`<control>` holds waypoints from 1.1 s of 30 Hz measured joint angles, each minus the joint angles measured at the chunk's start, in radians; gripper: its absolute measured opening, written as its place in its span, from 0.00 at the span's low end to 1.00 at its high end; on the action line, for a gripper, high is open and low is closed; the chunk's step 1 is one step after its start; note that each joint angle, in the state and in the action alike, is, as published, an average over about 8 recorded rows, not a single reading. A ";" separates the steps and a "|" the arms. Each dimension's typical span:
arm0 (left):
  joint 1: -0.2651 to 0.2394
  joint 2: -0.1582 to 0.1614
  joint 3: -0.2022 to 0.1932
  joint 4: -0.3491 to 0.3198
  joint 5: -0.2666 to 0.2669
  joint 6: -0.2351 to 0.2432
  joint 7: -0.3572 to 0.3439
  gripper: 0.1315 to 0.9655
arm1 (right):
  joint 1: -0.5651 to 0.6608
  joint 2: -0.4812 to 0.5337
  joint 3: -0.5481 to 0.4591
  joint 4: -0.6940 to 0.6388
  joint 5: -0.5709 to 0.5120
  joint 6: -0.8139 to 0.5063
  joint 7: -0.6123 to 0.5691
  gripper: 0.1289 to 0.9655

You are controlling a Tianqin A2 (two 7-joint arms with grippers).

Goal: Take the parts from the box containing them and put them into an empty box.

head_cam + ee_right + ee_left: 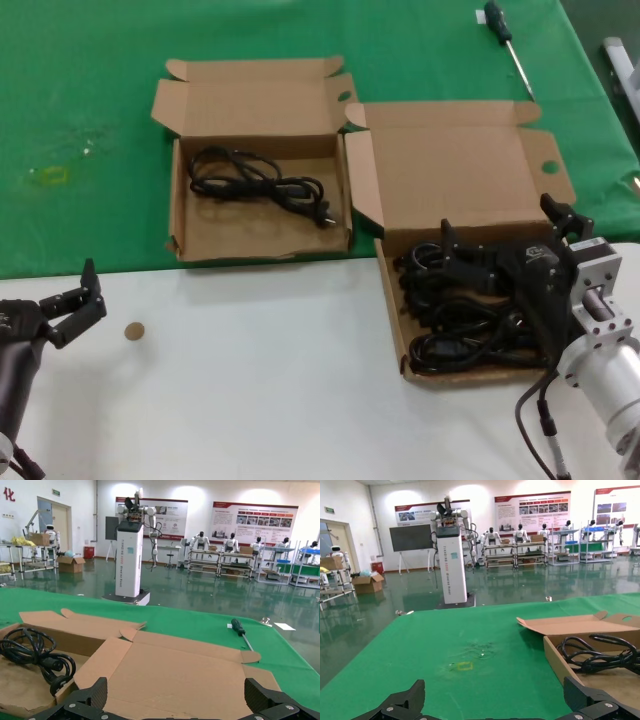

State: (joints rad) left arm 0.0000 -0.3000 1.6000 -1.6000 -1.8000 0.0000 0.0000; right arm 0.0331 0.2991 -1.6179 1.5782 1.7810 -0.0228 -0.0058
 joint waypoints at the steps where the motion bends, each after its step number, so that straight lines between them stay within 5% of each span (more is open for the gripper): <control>1: 0.000 0.000 0.000 0.000 0.000 0.000 0.000 1.00 | 0.000 0.000 0.000 0.000 0.000 0.000 0.000 1.00; 33: 0.000 0.000 0.000 0.000 0.000 0.000 0.000 1.00 | 0.000 0.000 0.000 0.000 0.000 0.000 0.000 1.00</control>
State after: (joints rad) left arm 0.0000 -0.3000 1.6000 -1.6000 -1.8000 0.0000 0.0000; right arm 0.0331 0.2991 -1.6179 1.5782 1.7810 -0.0228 -0.0058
